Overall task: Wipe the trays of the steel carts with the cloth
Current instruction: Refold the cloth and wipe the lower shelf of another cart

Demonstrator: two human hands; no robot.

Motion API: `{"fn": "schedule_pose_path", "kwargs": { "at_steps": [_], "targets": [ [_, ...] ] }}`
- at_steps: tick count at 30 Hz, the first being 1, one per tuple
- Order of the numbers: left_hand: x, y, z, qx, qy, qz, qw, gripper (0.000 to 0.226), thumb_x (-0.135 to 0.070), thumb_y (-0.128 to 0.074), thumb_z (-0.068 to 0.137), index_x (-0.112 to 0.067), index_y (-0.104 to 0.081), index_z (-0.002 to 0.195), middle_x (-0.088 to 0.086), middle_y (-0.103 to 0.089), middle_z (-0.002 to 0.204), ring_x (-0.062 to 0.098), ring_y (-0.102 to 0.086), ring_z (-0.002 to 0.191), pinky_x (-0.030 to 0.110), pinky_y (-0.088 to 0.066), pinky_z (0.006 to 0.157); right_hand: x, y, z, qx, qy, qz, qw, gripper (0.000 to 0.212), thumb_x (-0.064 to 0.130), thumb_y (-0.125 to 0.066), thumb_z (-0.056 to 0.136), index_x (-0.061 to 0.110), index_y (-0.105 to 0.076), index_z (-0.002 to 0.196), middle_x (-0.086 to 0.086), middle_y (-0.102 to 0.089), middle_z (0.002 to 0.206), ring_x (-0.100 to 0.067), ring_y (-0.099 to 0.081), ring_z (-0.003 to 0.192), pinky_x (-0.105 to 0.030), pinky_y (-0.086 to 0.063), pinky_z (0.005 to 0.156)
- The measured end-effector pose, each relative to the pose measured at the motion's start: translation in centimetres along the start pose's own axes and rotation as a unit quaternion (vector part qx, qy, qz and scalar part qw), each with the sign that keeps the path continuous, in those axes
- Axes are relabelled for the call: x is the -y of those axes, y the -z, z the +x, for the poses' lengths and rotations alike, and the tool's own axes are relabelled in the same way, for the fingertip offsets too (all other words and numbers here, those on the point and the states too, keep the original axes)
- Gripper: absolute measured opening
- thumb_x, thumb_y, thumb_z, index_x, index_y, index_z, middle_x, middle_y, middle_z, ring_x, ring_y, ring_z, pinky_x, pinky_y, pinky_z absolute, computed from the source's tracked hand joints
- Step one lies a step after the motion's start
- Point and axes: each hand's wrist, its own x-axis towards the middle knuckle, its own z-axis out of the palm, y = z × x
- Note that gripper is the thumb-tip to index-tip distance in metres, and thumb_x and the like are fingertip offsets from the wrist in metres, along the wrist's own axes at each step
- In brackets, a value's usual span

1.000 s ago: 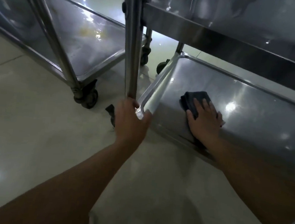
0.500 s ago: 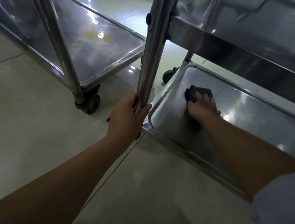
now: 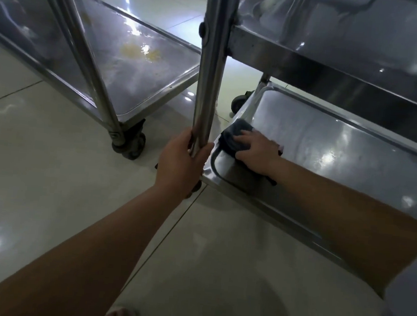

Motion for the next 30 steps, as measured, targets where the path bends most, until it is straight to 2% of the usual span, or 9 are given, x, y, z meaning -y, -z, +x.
{"fn": "schedule_pose_path", "kwargs": {
  "at_steps": [2,6,13,17,20,23,25,27,30],
  "targets": [
    [-0.1,0.1,0.0,0.011,0.002,-0.002,1.000,0.018,-0.031,-0.068,0.093,-0.023,-0.063,0.108,-0.006,-0.064,0.093,-0.012,-0.058,0.073,0.004,-0.043,0.054,0.9,-1.8,-2.3,0.001,0.029,0.000,1.000,0.051,0.041,-0.062,0.088,0.041,-0.054,0.139,0.009,-0.038,0.157,-0.022,-0.022,0.149,-0.061,-0.013,0.118],
    [-0.2,0.2,0.0,0.033,0.001,-0.004,0.999,0.022,-0.030,-0.067,0.094,-0.022,-0.059,0.113,-0.015,-0.058,0.092,-0.022,-0.052,0.079,-0.005,-0.037,0.060,2.4,-4.3,-7.1,-0.028,0.049,-0.018,0.998,0.055,0.055,-0.060,0.089,0.043,-0.050,0.142,0.013,-0.033,0.159,-0.011,-0.013,0.152,-0.061,-0.003,0.118],
    [-1.0,-0.2,-0.6,0.026,0.056,-0.035,0.997,0.028,-0.028,-0.063,0.096,-0.019,-0.059,0.123,-0.011,-0.058,0.095,-0.005,-0.054,0.077,-0.001,-0.040,0.058,-1.8,-3.8,-13.8,-0.056,0.003,-0.065,0.996,0.067,0.064,-0.045,0.083,0.046,-0.038,0.148,0.014,-0.027,0.162,-0.009,-0.011,0.152,-0.055,-0.005,0.120],
    [-0.9,-0.5,-0.1,0.012,0.074,-0.008,0.997,0.034,-0.034,-0.068,0.092,-0.022,-0.061,0.123,0.004,-0.051,0.118,-0.001,-0.053,0.077,0.006,-0.049,0.060,-7.9,-2.6,-19.2,-0.051,-0.036,-0.123,0.990,0.075,0.049,-0.063,0.089,0.043,-0.027,0.154,0.011,-0.018,0.165,-0.012,-0.007,0.154,-0.054,-0.006,0.121],
    [-0.8,-1.2,0.2,-0.011,0.108,-0.015,0.994,0.047,-0.047,-0.071,0.081,-0.028,-0.060,0.123,0.011,-0.057,0.120,0.018,-0.064,0.093,0.037,-0.058,0.087,-12.5,-2.1,-23.7,-0.100,-0.048,-0.168,0.980,0.085,0.047,-0.070,0.078,0.042,-0.029,0.153,0.005,-0.027,0.163,-0.018,-0.019,0.152,-0.054,-0.016,0.118],
    [-2.0,-3.3,-1.9,-0.098,0.216,0.034,0.971,0.076,-0.048,-0.076,0.078,-0.014,-0.044,0.138,0.013,-0.050,0.133,0.029,-0.053,0.118,0.040,-0.046,0.101,-16.5,-1.7,-27.8,-0.108,-0.096,-0.195,0.970,0.093,0.038,-0.082,0.070,0.033,-0.036,0.151,0.000,-0.034,0.161,-0.024,-0.027,0.148,-0.058,-0.025,0.113],
    [-3.1,-5.3,-5.5,-0.102,0.151,0.106,0.978,0.075,-0.045,-0.082,0.074,-0.005,-0.049,0.128,0.017,-0.053,0.125,0.034,-0.050,0.118,0.038,-0.039,0.099,-18.2,-1.4,-29.9,-0.114,-0.137,-0.213,0.961,0.096,0.036,-0.085,0.068,0.028,-0.038,0.151,-0.002,-0.034,0.161,-0.026,-0.029,0.148,-0.058,-0.026,0.111],
    [-3.5,-8.0,-9.5,0.003,0.001,0.171,0.985,0.068,-0.035,-0.084,0.073,-0.006,-0.053,0.126,0.020,-0.053,0.124,0.037,-0.048,0.117,0.039,-0.034,0.098,-19.4,-1.2,-31.4,-0.114,-0.169,-0.223,0.953,0.100,0.035,-0.085,0.066,0.027,-0.035,0.152,-0.003,-0.033,0.161,-0.027,-0.029,0.148,-0.058,-0.026,0.110],
    [-3.6,-11.9,-13.6,0.223,-0.177,0.291,0.913,0.090,-0.031,-0.075,0.075,-0.017,-0.031,0.152,0.021,-0.027,0.154,0.039,-0.024,0.142,0.048,-0.023,0.116,-20.9,-1.2,-33.1,-0.123,-0.189,-0.234,0.946,0.105,0.030,-0.087,0.060,0.026,-0.037,0.152,-0.003,-0.035,0.160,-0.029,-0.032,0.146,-0.056,-0.024,0.108]
  ]
}}
